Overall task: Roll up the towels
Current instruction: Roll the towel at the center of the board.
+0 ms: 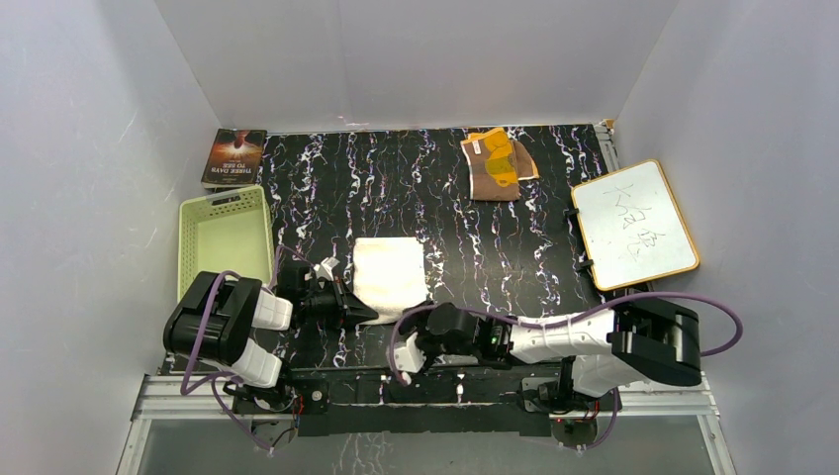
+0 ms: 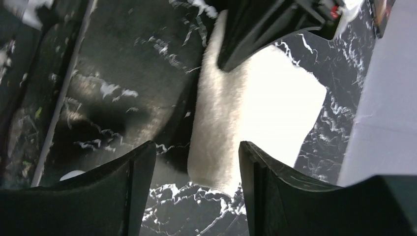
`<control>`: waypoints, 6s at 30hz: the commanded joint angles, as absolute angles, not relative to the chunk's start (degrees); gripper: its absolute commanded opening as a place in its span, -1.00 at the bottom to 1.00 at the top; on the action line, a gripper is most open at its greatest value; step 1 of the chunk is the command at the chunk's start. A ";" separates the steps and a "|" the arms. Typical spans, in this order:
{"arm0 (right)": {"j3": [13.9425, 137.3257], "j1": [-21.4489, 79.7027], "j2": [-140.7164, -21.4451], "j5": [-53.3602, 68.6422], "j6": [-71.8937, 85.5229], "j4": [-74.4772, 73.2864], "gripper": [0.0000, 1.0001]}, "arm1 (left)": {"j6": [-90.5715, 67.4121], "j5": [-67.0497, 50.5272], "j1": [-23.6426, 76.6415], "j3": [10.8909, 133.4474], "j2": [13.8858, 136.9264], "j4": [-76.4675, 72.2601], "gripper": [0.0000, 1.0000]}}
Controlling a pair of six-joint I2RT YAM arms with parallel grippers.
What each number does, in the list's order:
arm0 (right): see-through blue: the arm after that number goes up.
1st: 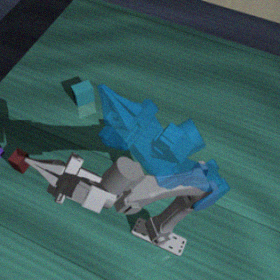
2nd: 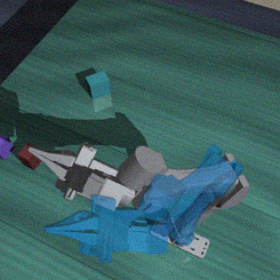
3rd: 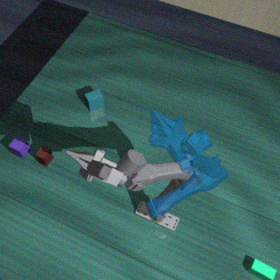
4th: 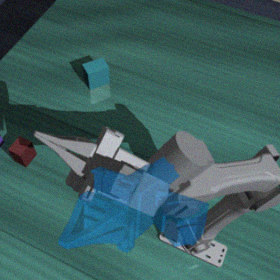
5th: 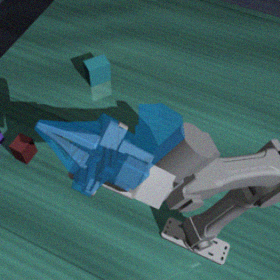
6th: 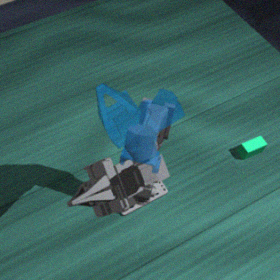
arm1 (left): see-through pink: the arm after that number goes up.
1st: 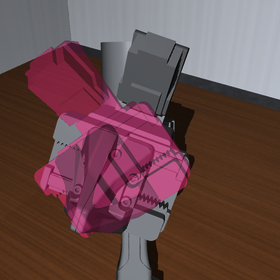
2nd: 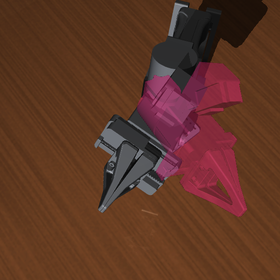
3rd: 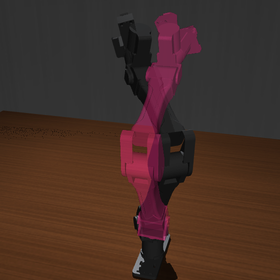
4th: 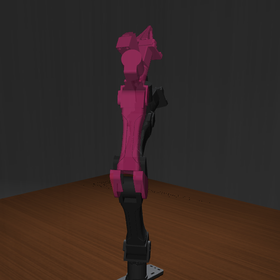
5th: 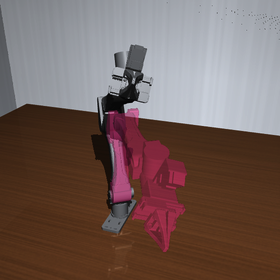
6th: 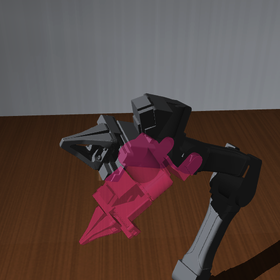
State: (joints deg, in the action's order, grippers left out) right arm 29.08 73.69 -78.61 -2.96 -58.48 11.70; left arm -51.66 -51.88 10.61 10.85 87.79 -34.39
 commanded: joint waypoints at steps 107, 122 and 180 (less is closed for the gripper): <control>57.11 39.02 -121.45 49.38 29.27 1.96 -1.00 | -59.36 -35.64 10.81 16.66 45.15 18.56 0.19; 56.51 37.65 -121.03 49.21 27.83 0.98 -1.00 | -69.55 -24.47 10.77 11.74 43.09 12.68 0.21; 60.01 28.31 -106.04 36.31 17.82 -2.97 0.62 | -59.33 -25.66 10.85 11.85 56.89 1.49 -1.00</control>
